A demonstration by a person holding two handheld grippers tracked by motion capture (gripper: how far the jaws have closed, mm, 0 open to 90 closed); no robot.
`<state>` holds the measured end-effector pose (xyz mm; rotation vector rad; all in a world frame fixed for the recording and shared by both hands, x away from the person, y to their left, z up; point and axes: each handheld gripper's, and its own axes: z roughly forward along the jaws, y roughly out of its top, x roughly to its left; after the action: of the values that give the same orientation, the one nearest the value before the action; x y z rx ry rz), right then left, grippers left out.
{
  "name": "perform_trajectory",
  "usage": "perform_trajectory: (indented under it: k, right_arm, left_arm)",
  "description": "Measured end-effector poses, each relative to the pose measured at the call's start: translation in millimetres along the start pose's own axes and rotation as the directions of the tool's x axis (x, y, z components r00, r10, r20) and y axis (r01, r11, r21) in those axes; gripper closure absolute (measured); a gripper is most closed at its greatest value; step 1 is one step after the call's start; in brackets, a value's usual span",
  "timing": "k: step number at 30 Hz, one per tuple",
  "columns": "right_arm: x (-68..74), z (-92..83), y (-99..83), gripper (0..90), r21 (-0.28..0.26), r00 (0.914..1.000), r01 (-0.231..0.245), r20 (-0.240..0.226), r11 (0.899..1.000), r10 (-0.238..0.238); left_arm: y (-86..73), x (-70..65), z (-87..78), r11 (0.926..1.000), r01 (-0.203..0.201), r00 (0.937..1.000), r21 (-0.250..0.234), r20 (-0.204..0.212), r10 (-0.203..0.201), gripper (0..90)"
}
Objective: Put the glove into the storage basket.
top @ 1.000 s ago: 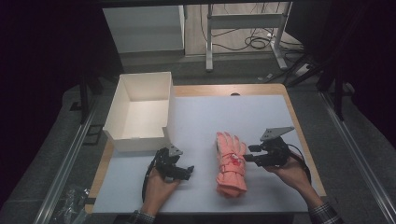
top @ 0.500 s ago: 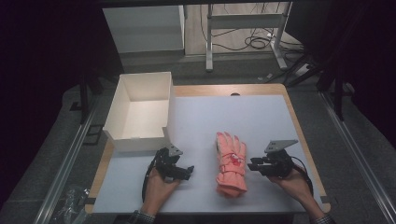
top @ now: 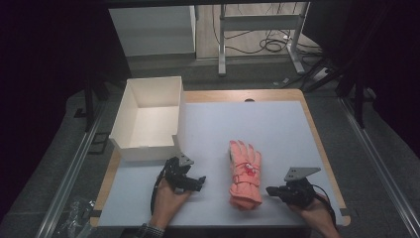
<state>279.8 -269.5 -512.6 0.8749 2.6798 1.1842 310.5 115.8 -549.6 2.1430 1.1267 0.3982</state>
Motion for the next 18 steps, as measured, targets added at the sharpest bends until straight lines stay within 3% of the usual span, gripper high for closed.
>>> perform_trajectory:
  k: [2,7,11,18]
  right_arm:
    - [3.3,-1.4,-3.0,87.4,0.002,0.9999,0.003,-0.012,1.0,-0.003]
    - [13.4,-2.6,-9.5,69.2,0.012,0.9993,0.015,-0.035,1.0,-0.015]
    - [21.1,0.5,-10.2,61.0,0.01,0.9981,0.022,-0.058,1.0,-0.021]
    - [30.5,15.1,-4.2,63.7,0.018,0.9971,0.038,-0.066,0.999,-0.037]
  left_arm:
    - [0.0,0.0,0.0,1.0,0.0,1.0,0.0,0.0,0.0,0.5]
    - [0.0,0.2,0.0,1.0,-0.002,1.0,0.0,-0.001,0.002,0.5]
    - [0.1,0.2,0.0,1.0,-0.003,1.0,0.0,-0.001,0.003,0.5]
    - [0.0,0.1,0.0,1.0,-0.002,1.0,0.0,-0.001,0.002,0.5]
